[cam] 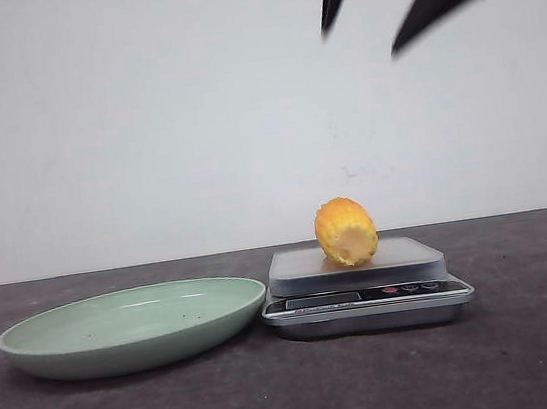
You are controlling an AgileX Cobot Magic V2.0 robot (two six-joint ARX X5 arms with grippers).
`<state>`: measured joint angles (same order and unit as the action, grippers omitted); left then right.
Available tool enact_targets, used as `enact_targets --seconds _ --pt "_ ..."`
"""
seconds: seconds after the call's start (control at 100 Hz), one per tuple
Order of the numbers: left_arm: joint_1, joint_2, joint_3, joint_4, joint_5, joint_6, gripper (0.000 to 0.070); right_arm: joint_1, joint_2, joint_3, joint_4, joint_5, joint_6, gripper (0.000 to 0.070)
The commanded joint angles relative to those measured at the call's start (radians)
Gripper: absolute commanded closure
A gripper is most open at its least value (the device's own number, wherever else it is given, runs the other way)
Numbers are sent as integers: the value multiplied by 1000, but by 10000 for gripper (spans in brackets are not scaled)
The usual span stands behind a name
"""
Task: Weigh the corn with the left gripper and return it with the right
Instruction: 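Lower the open right gripper over the corn cob on the scale, then close the right gripper on the corn cob and lift it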
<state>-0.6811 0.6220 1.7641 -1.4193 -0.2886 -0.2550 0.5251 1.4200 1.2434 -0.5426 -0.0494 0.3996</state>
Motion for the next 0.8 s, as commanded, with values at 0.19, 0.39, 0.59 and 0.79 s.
enact_targets --seconds 0.19,0.39,0.59,0.79 --pt "-7 5 15 -27 48 32 696 49 196 27 2 1 63 228" --pt "-7 5 15 -27 123 31 696 48 288 27 -25 6 103 230" --pt "-7 5 15 -27 133 32 696 49 324 27 -63 27 117 322" --pt "-7 5 15 -27 133 34 696 46 325 27 -57 -76 105 694"
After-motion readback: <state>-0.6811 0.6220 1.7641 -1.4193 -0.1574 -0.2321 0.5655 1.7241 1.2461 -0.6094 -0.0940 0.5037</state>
